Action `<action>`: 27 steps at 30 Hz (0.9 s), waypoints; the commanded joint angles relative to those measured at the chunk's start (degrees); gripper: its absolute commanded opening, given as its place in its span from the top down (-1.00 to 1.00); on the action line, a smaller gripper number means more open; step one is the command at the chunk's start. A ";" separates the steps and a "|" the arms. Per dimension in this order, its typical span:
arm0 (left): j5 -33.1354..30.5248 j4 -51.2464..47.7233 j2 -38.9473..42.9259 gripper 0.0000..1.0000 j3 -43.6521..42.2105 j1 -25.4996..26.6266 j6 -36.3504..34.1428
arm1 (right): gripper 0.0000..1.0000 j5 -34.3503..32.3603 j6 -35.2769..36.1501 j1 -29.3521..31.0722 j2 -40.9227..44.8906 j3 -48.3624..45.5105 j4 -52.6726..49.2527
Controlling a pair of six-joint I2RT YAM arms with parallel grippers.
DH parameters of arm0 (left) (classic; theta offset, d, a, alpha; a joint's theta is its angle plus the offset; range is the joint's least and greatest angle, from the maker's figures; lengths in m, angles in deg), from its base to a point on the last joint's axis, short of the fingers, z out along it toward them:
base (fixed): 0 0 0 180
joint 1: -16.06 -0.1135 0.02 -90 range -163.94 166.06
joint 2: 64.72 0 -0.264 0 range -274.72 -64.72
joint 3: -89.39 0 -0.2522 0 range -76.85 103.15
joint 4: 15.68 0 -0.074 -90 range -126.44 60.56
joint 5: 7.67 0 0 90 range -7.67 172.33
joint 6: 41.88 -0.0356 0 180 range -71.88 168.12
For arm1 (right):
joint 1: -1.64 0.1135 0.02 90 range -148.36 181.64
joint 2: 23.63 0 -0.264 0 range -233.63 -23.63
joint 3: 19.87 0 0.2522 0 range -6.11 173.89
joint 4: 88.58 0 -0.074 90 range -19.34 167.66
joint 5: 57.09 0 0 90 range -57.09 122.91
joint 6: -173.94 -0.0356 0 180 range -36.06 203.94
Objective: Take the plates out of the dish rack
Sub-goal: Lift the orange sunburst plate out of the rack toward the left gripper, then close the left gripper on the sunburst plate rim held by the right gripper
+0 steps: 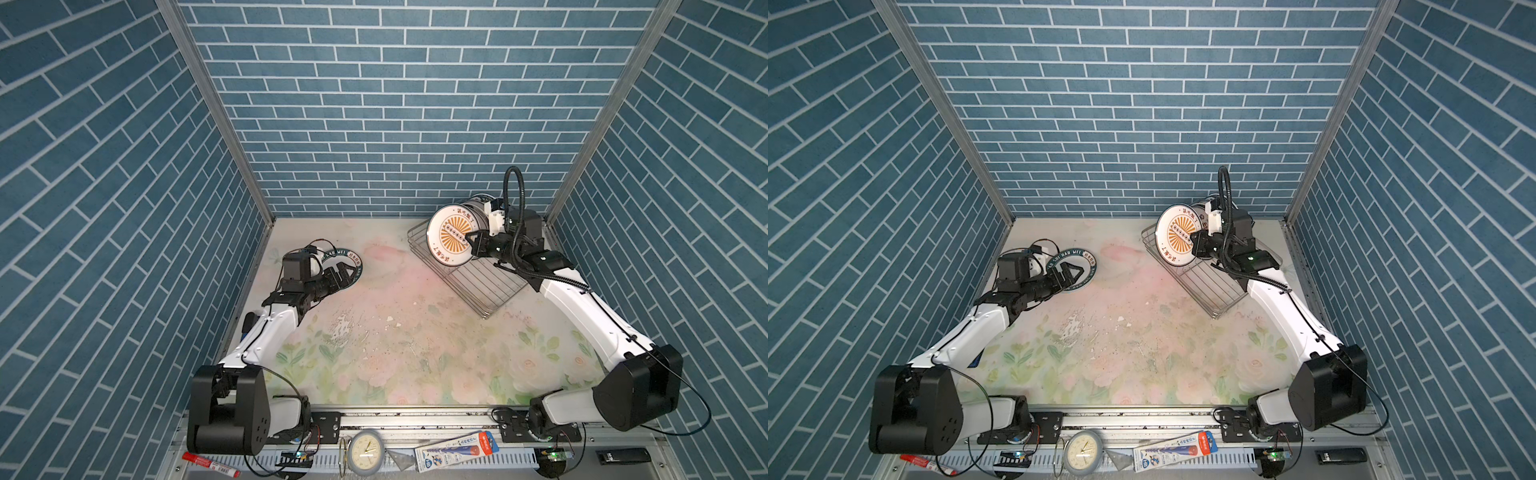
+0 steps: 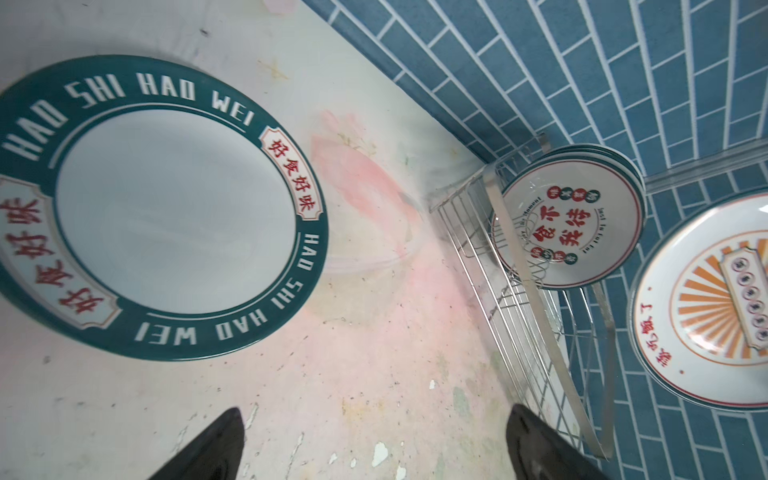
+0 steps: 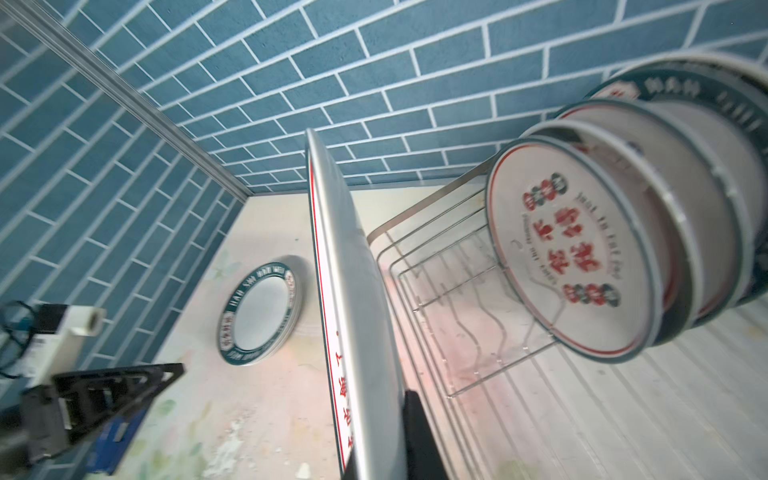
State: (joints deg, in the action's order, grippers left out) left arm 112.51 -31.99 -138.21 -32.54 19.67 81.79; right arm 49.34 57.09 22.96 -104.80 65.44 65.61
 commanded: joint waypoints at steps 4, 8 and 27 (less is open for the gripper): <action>2.34 6.99 -0.32 -0.99 -0.40 3.55 2.98 | 1.00 9.04 -17.79 2.39 -5.01 -2.67 12.13; 3.36 10.52 -1.70 -0.99 -0.27 5.53 4.66 | 1.00 12.04 -23.76 4.43 -9.78 -2.55 17.03; 7.88 23.78 -7.54 -0.79 -1.08 7.72 11.78 | 1.00 15.78 -33.30 12.31 -18.59 -2.60 28.87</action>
State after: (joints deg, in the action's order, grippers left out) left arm 118.82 -11.77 -144.97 -33.13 26.97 92.31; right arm 62.67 28.13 34.63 -122.22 63.56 87.66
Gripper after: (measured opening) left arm 0.907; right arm 0.087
